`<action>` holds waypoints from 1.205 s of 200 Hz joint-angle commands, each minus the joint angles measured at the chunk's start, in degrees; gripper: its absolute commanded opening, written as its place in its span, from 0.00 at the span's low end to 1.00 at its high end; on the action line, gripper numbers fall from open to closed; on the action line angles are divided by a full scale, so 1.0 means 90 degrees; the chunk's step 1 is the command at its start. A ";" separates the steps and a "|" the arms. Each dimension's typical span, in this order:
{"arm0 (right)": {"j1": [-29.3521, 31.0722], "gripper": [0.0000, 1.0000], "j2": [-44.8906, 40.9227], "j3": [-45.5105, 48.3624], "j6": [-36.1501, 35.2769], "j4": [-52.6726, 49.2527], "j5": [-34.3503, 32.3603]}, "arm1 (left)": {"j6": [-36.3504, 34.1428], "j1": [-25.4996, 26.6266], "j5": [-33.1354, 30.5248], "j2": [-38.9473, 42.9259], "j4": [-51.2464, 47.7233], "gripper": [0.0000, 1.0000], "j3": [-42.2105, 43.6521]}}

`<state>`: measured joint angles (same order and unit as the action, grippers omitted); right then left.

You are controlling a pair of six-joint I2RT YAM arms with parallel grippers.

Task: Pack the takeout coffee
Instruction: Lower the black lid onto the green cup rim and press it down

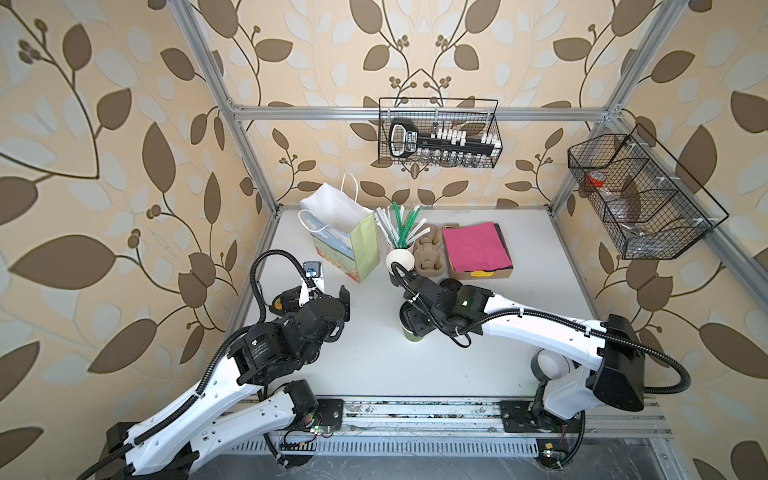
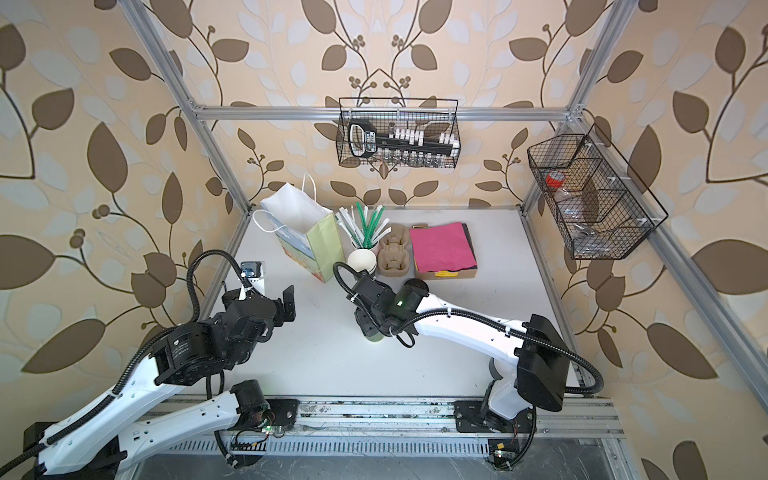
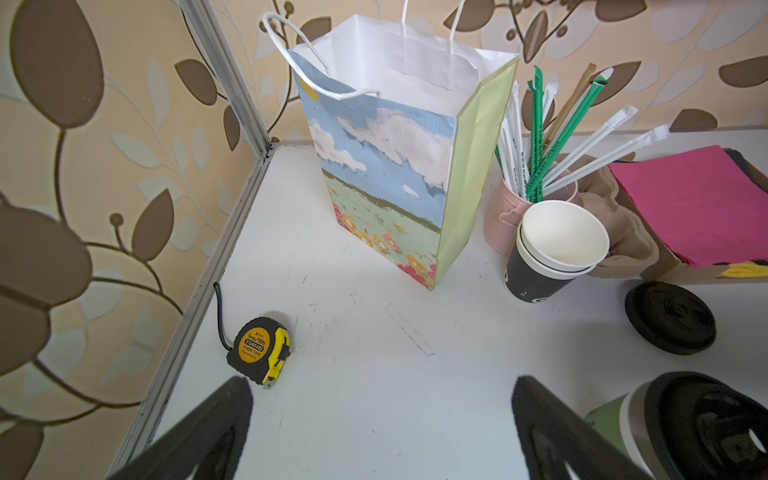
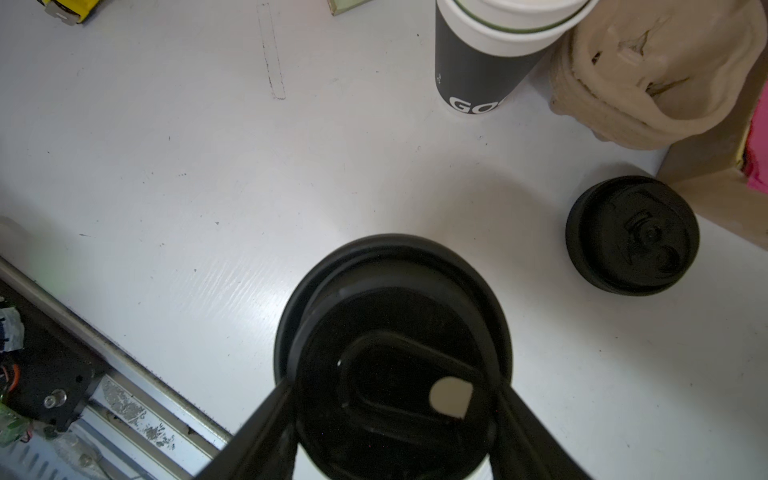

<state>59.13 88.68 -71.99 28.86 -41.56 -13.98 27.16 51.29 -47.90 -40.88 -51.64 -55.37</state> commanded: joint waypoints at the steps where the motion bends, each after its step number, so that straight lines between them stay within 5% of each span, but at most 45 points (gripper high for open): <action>1: 0.0031 0.64 0.0209 -0.0295 -0.0139 -0.0302 -0.0083 | -0.0005 -0.0083 -0.0068 0.0031 0.0103 0.99 0.0037; 241: 0.0051 0.66 0.0712 -0.0470 -0.0170 -0.0619 -0.0127 | -0.0030 -0.0103 -0.0029 0.0041 0.0133 0.99 0.0064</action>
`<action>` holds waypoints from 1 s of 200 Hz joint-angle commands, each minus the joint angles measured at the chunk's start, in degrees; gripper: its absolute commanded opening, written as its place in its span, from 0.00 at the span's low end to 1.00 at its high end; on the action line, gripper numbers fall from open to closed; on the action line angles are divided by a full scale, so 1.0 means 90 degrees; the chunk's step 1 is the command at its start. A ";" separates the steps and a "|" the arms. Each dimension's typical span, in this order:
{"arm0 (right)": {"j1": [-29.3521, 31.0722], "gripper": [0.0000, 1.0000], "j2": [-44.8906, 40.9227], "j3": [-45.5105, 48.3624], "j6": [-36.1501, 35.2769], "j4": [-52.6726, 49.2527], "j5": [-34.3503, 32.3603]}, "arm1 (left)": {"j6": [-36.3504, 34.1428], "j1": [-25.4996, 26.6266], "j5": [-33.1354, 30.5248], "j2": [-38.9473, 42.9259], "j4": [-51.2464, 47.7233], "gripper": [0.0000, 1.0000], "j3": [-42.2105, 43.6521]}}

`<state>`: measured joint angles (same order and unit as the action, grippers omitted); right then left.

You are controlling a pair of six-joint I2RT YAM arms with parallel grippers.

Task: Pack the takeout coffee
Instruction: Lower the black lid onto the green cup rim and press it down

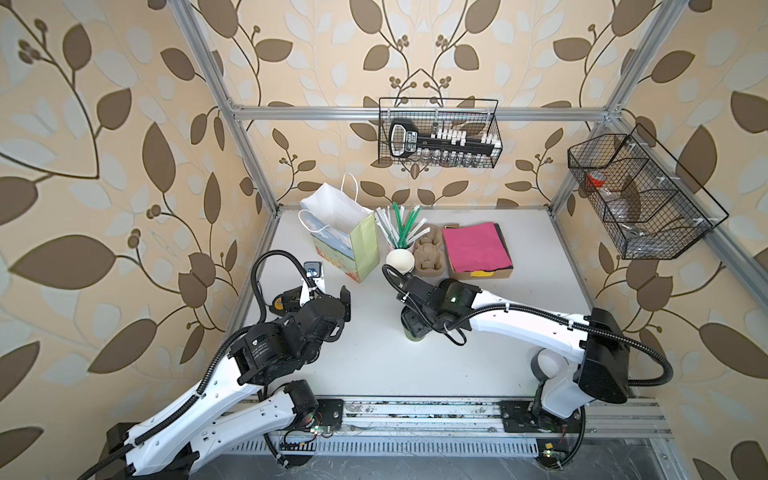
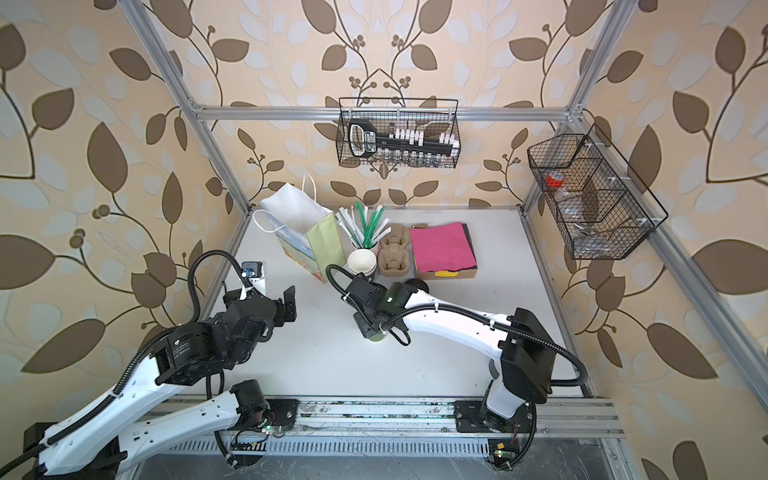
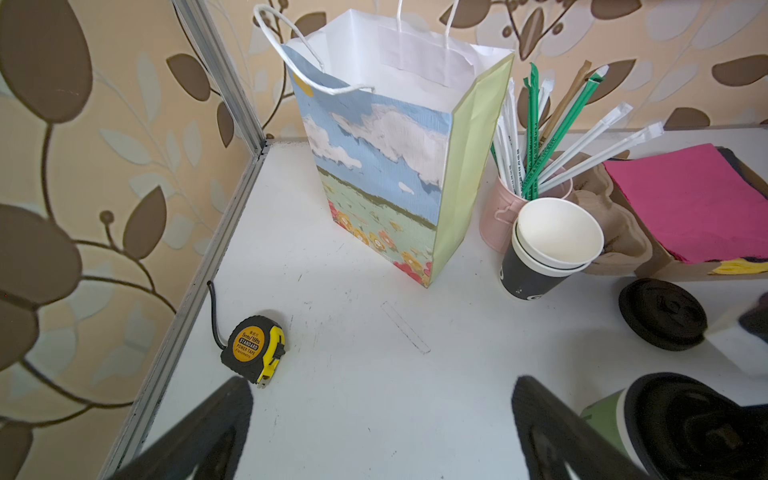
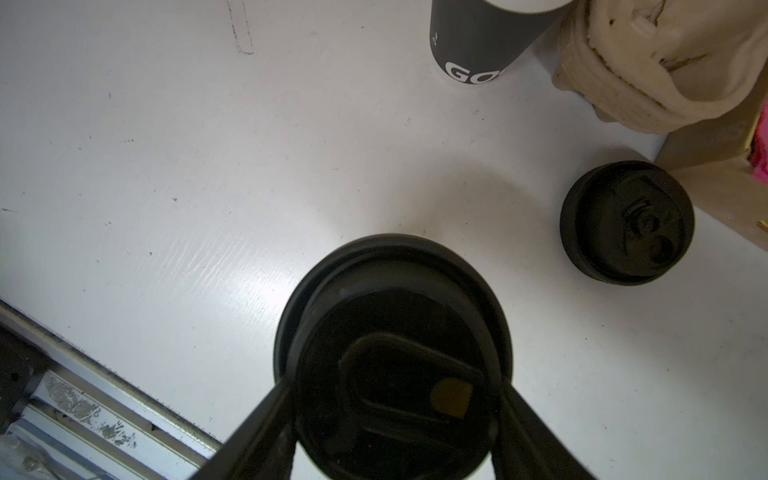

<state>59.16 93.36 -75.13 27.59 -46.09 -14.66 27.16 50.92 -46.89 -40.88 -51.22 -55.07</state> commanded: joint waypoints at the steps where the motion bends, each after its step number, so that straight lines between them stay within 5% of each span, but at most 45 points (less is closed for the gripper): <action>1: 0.0048 0.66 0.0193 -0.0115 -0.0029 -0.0115 -0.0047 | -0.0030 -0.0062 -0.0141 0.0041 0.0086 0.99 0.0027; 108: -0.0113 0.65 0.0320 0.1080 0.0048 0.0224 0.0717 | -0.0039 -0.0071 -0.0068 0.0021 0.0096 0.99 0.0025; 200: -0.0142 0.64 0.0544 0.1594 -0.0130 -0.0581 0.0576 | -0.0039 -0.0100 0.0044 -0.0056 0.0066 0.99 0.0015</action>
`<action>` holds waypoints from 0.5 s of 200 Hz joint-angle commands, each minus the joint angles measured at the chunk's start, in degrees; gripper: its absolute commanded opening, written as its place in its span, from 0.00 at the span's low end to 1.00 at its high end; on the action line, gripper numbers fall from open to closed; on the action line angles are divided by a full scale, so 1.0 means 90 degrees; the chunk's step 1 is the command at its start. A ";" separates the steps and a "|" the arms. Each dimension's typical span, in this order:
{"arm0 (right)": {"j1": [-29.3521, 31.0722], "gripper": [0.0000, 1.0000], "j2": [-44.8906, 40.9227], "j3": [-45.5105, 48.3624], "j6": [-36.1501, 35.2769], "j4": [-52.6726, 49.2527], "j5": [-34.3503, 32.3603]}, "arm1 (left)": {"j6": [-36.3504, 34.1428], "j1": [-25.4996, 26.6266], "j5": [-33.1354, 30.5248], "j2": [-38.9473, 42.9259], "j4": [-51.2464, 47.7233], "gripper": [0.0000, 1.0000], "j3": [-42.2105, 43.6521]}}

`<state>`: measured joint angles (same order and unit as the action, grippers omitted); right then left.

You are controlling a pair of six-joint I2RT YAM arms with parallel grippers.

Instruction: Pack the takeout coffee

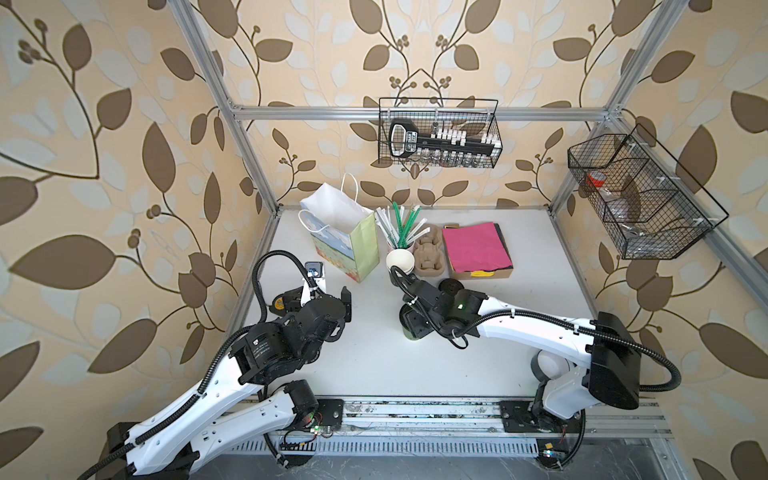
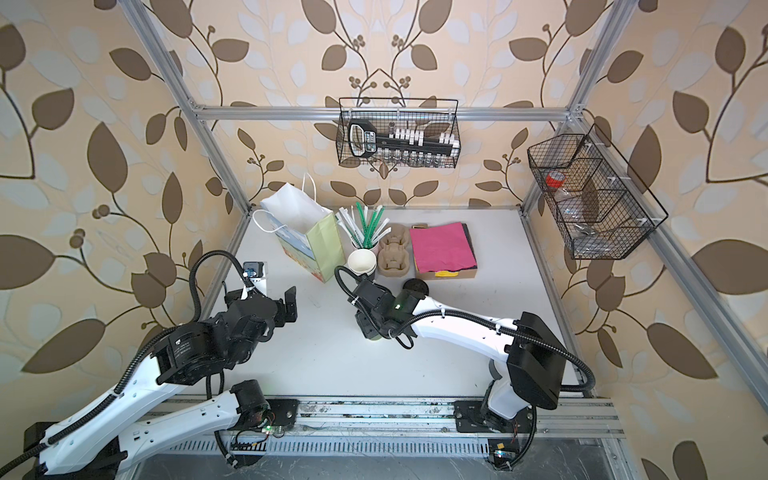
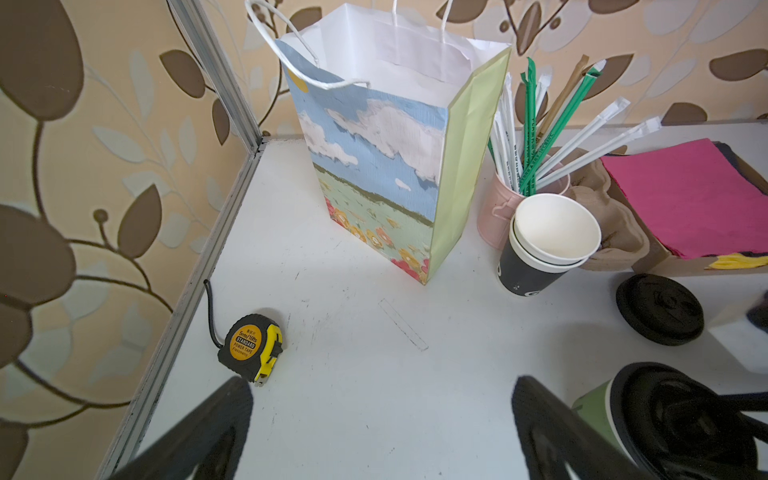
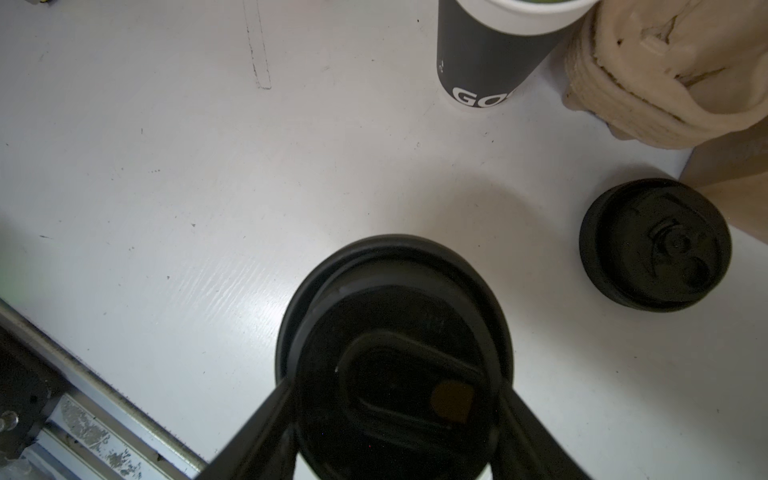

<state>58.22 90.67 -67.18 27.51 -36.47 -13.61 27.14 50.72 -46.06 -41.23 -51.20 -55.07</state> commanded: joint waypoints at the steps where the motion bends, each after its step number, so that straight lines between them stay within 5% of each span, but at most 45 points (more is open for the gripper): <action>1: -0.0035 0.64 0.0843 0.0718 -0.0123 -0.1655 0.0473 | -0.0037 -0.0079 -0.0048 -0.0018 0.0064 0.99 0.0015; 76: -0.0245 0.64 0.0866 0.0416 -0.0515 -0.2168 0.1154 | -0.0037 -0.0123 0.0079 -0.0125 0.0064 0.99 -0.0004; 100: -0.0261 0.64 0.1064 0.0278 -0.0641 -0.2508 0.0788 | -0.0039 -0.0128 0.0089 -0.0132 0.0064 0.99 -0.0004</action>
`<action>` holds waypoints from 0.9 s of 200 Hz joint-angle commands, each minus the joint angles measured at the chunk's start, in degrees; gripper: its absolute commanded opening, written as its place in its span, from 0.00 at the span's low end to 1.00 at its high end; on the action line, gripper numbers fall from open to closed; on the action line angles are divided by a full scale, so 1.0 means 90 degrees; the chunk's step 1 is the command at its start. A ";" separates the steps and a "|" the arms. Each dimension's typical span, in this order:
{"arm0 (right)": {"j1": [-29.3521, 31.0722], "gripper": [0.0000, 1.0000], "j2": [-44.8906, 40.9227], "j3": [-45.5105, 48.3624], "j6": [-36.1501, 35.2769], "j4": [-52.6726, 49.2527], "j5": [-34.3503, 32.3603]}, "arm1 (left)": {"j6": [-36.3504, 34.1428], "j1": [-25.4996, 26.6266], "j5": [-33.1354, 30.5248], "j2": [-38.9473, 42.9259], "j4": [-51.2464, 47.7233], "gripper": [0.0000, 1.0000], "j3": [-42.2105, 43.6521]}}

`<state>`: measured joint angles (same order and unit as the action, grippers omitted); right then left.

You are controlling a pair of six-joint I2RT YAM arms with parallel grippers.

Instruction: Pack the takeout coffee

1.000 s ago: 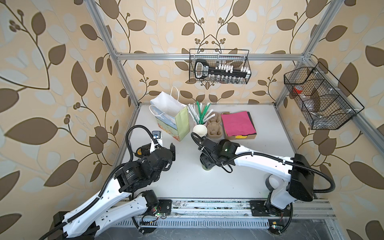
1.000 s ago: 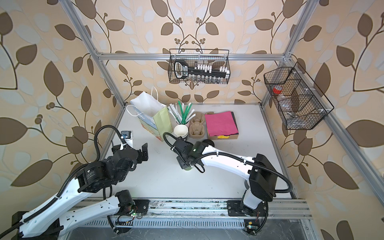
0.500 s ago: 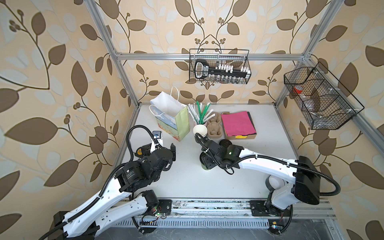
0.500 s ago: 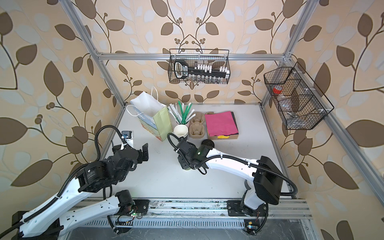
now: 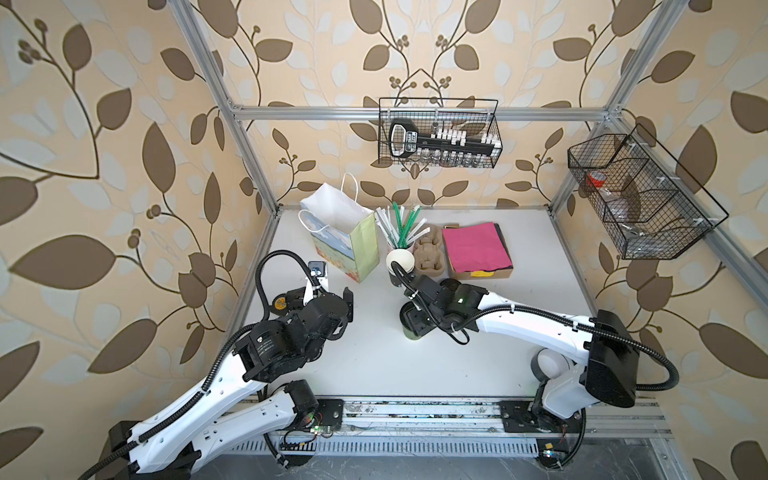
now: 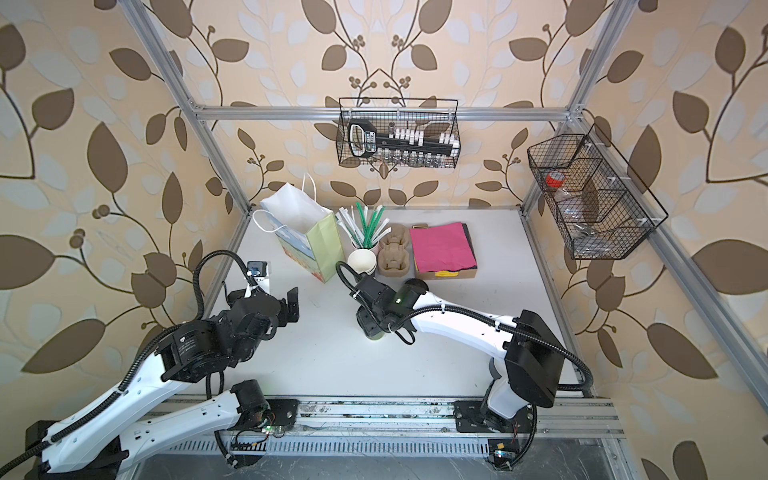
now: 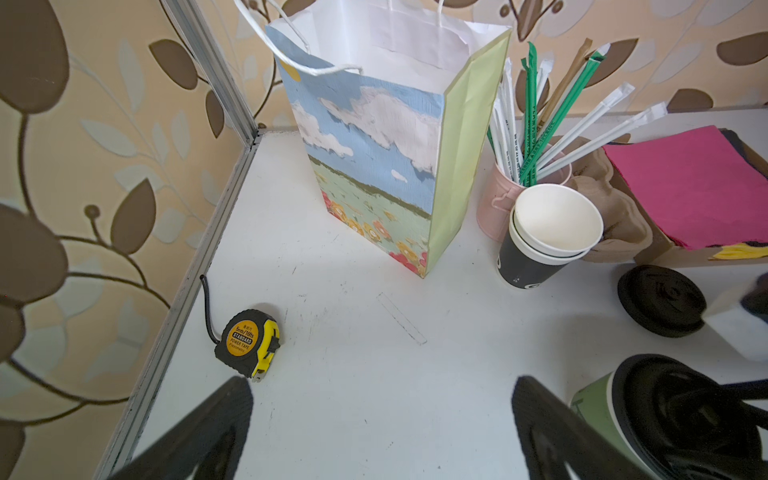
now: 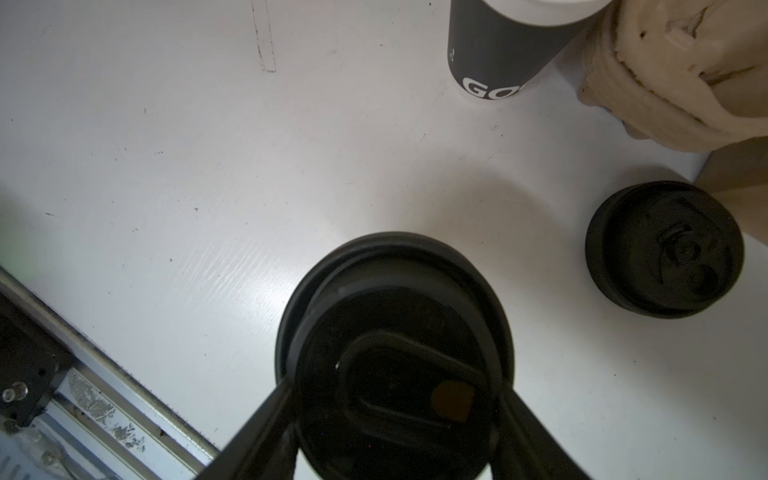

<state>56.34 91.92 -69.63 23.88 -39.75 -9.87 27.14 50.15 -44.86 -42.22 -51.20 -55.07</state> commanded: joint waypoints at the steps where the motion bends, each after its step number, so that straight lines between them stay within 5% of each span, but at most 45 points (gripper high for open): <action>1: -0.0055 0.64 0.0928 0.0554 -0.0240 -0.2150 0.0364 | -0.0042 -0.0064 -0.0045 -0.0024 0.0064 0.99 0.0001; 111: 0.0098 0.63 0.1177 0.0571 -0.0293 -0.2320 0.0476 | -0.0053 -0.0165 0.0473 -0.0253 0.0132 0.99 0.0027; 147: 0.0210 0.63 0.1026 0.0558 -0.0303 -0.2224 0.0706 | 0.0252 -0.0502 0.1978 -0.1115 -0.0061 0.99 -0.0392; 180: 0.0313 0.63 0.0879 0.0608 -0.0271 -0.2234 0.0745 | 0.0949 -0.1202 0.4198 -0.1964 0.0031 0.99 -0.0405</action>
<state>57.47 93.27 -71.16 22.59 -41.56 -11.11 30.15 42.39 -23.42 -56.47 -50.98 -57.98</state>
